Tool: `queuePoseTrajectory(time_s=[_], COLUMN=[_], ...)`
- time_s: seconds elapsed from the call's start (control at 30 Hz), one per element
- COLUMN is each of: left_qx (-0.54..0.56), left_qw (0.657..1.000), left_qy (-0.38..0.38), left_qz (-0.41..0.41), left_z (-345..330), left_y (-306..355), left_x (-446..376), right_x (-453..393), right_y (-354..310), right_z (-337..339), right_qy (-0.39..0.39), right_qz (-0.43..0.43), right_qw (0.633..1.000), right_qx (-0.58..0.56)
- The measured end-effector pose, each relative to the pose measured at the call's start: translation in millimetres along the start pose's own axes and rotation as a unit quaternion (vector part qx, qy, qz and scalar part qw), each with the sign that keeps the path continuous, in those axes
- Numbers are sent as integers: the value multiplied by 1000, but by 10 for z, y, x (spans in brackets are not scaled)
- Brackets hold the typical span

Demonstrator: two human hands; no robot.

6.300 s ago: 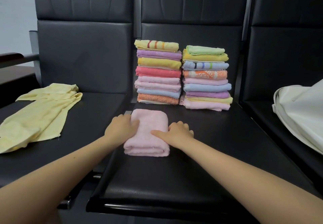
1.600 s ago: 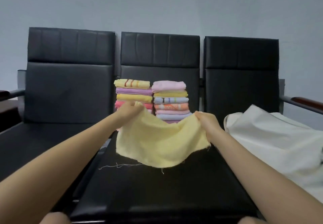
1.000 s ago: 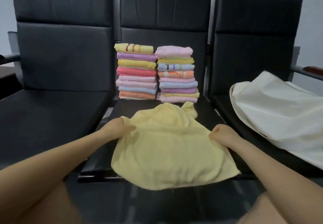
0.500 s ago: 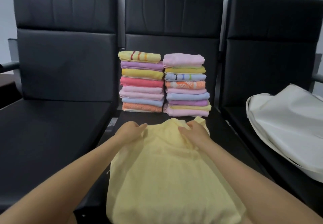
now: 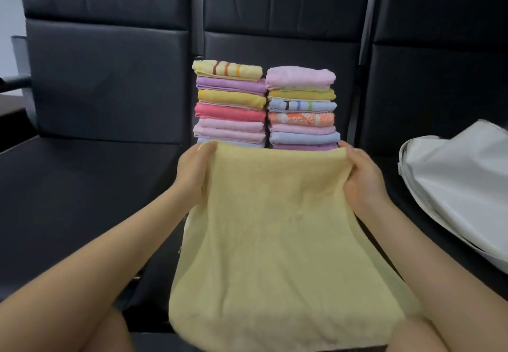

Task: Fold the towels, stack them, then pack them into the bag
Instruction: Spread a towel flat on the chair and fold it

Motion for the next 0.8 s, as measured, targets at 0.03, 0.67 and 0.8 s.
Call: queuePoseTrajectory(time_s=[0.03,0.67,0.8], left_qx=[-38,-551,-488], left_qw=[996,796,814], left_qy=[-14,-224,-281], left_qz=[-75,-113,-144], left_z=[-33,-453,-627], left_y=[139,-582,-549], left_x=[63,275,389], right_x=[74,435,456], right_y=[-73,452,550], right_z=[-17,122,-28], right_qy=[-11,-167,-208], right_qz=[2,-41,-17], right_qw=[999,771,698], right_qx=[-32,613,685])
Point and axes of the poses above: each hand's wrist, its own x-axis away from the middle knuckle, its own z-axis out of the back of the hand, y = z × x, the point moved 7 cm from there along -x, towards the middle knuckle, and after that the axes turned 3 degrees about x, right-handed, at the moved point
